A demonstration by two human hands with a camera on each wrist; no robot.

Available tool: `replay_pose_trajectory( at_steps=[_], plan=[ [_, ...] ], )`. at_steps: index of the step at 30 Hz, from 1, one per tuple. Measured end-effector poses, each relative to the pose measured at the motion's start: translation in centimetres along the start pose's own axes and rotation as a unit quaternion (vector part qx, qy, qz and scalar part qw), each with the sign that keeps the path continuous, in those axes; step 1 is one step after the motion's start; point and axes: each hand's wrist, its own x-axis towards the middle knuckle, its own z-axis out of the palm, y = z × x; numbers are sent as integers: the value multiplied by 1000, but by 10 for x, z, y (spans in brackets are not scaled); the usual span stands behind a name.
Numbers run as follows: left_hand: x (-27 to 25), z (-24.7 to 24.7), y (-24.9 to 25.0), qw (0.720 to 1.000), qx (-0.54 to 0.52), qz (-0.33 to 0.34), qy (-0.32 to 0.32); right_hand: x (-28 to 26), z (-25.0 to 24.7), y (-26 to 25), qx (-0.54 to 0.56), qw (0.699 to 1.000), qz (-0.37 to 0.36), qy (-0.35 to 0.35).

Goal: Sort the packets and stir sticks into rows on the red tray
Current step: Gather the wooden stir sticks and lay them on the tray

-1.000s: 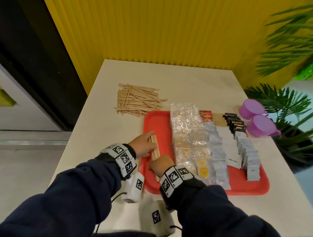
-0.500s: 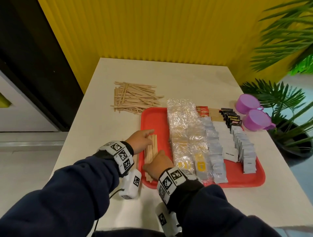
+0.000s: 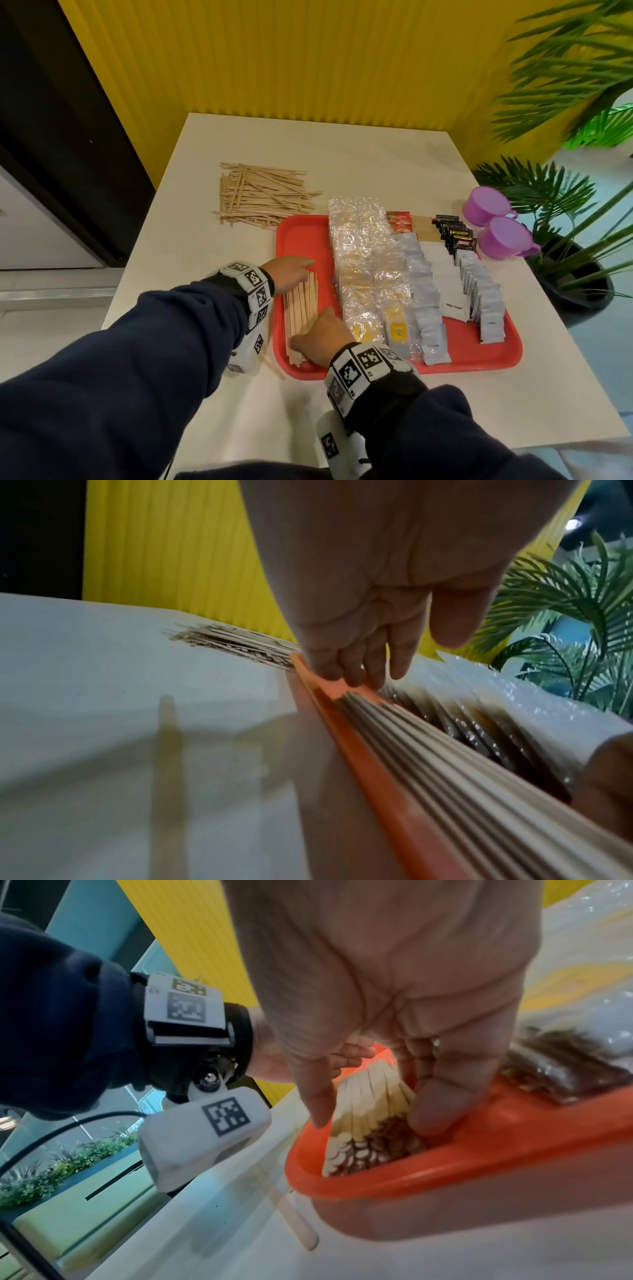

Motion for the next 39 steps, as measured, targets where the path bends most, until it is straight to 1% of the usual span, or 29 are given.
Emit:
replay_pose_trajectory(
  at_steps=[8, 11, 14, 18, 19, 21, 23, 25, 28, 32, 34, 35, 37, 38, 39],
  plan=[
    [4, 10, 5, 999, 30, 21, -37, -2, 3, -1, -24, 999, -2, 29],
    [6, 11, 6, 999, 21, 30, -20, -4, 2, -2, -33, 999, -16, 35],
    [8, 7, 6, 999, 5, 36, -2, -7, 3, -2, -52, 996, -63, 38],
    [7, 3, 5, 999, 10, 40, -11, -17, -15, 2, -55, 982, -172, 49],
    [7, 3, 5, 999, -1, 37, -10, -20, -23, 3, -59, 976, -207, 37],
    [10, 3, 3, 999, -31, 42, -6, -26, -33, 8, -97, 959, -263, -33],
    [12, 5, 2, 996, -86, 28, -8, -29, -34, 12, -155, 940, -281, -114],
    [14, 6, 4, 990, -143, 1, -5, -28, -28, 17, -213, 924, -277, -154],
    [16, 6, 7, 986, -164, 3, -3, -23, -25, 20, -241, 920, -267, -154],
    [16, 2, 8, 977, -215, 4, 6, -20, -32, 22, -199, 929, -282, -133],
    [16, 2, 8, 979, -203, -11, -8, -21, -33, 22, -200, 926, -284, -146],
    [18, 2, 6, 983, -181, -13, -9, -23, -33, 22, -208, 923, -284, -157],
    [19, 2, 3, 989, -147, -35, -7, -24, -31, 20, -240, 909, -290, -179],
    [20, 3, 2, 990, -139, -38, -7, -25, -30, 19, -258, 901, -294, -185],
    [19, 3, 2, 992, -121, -28, -12, -24, -30, 18, -270, 897, -296, -188]
  ],
)
